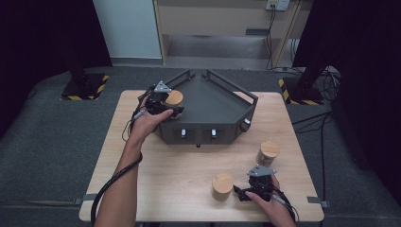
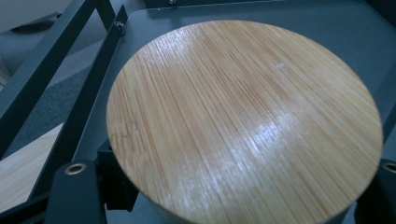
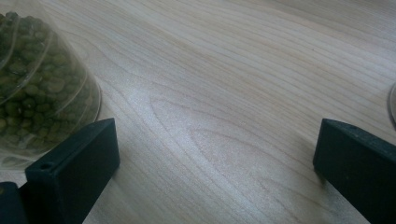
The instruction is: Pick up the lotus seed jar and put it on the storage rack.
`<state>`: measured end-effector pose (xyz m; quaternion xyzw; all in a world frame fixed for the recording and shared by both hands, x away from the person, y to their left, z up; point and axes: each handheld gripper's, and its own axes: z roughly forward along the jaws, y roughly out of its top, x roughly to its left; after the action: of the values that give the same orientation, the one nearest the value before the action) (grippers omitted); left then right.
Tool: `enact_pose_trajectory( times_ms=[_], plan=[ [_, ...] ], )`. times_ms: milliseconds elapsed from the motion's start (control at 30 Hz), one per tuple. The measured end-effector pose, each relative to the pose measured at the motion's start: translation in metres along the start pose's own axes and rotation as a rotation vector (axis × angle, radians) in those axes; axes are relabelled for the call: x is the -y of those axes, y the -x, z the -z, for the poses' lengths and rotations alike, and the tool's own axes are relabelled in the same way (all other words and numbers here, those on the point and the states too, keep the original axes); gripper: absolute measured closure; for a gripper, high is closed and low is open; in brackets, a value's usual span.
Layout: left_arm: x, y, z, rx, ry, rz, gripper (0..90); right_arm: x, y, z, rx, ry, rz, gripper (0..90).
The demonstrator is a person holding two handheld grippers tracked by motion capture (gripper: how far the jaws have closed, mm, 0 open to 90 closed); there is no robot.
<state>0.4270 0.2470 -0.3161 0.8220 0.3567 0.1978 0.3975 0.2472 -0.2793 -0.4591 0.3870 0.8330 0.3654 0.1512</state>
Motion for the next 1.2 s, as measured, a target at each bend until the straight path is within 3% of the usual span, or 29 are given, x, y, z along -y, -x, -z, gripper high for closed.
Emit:
enact_pose_trajectory(
  times_ms=[200, 567, 1033, 1200],
  plan=[
    [0.002, -0.006, -0.001, 0.015, 0.001, 0.032, 24.3, 0.000, 0.000, 0.000, -0.001, 0.000, 0.000, 0.3],
    [-0.002, -0.006, -0.002, 0.018, -0.013, 0.036, 24.0, 0.000, 0.000, 0.000, -0.001, 0.000, 0.000, 0.4],
    [-0.009, -0.004, -0.002, 0.007, -0.040, 0.009, 22.9, 0.000, 0.000, 0.000, -0.001, 0.000, 0.001, 0.4],
    [-0.013, 0.000, -0.002, 0.003, -0.049, -0.011, 15.1, 0.000, 0.000, 0.000, -0.001, 0.000, 0.001, 0.4]
  ],
)
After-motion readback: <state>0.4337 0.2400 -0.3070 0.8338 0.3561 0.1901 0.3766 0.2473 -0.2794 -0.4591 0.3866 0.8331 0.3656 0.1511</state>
